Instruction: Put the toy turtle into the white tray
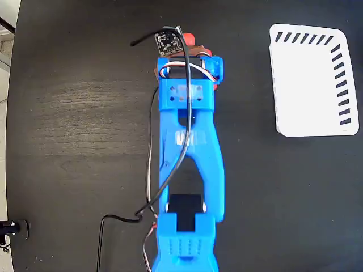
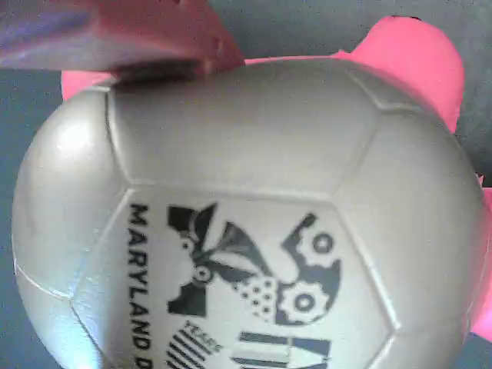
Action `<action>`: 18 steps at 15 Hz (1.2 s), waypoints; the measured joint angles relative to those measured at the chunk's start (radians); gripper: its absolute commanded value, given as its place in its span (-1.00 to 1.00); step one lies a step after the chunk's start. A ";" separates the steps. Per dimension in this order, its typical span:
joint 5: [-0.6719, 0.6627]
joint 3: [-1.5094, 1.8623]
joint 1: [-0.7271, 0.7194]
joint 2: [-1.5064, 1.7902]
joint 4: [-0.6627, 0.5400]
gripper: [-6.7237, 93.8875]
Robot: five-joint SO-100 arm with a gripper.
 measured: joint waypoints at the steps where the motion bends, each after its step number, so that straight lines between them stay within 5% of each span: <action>1: -0.026 0.011 0.003 0.055 0.026 -1.00; 10: -0.170 0.008 0.232 0.471 0.195 -1.00; 18: -0.322 -0.302 0.549 0.331 0.275 -1.00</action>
